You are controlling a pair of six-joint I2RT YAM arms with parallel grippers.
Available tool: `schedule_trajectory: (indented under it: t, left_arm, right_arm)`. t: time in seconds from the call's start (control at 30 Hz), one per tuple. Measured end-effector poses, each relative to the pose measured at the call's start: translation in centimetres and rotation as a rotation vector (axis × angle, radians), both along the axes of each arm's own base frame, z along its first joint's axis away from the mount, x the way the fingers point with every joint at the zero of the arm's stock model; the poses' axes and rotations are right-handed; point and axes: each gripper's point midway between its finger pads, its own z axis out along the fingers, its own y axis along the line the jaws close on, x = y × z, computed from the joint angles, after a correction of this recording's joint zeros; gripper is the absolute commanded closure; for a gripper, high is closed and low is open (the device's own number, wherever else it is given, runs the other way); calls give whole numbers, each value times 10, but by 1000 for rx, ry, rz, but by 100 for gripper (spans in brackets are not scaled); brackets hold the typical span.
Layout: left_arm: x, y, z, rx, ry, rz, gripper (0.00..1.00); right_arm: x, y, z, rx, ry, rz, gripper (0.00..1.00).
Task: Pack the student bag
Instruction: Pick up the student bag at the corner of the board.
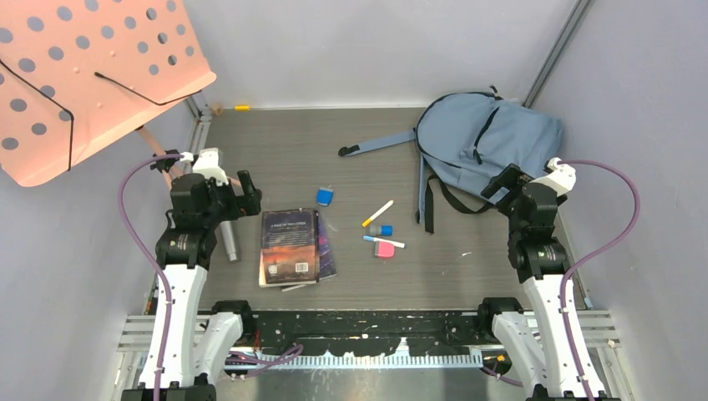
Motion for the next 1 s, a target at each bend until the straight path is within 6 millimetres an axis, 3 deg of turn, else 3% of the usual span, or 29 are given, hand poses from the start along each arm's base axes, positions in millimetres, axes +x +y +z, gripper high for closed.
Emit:
schedule_trajectory:
  t: [0.17,0.37,0.57,0.8,1.0]
  left_arm:
    - [-2,5,-1,5,7,32,2]
    - [-16,28,9,38,-35,172,1]
    - [-17,24,17,5,-51,175,1]
    - [26,-8,19,-85,58,47,1]
    - [40,-51,23,-163,56,-137,1]
  right_arm:
    - [0,2,-1,7,3,12,0]
    - [0,7,-3,15,13,38,0]
    - [9,13,-19,27,84,68,0]
    - [29,21,-44,53,232,111,0]
    - [41,18,-52,46,321,98,20]
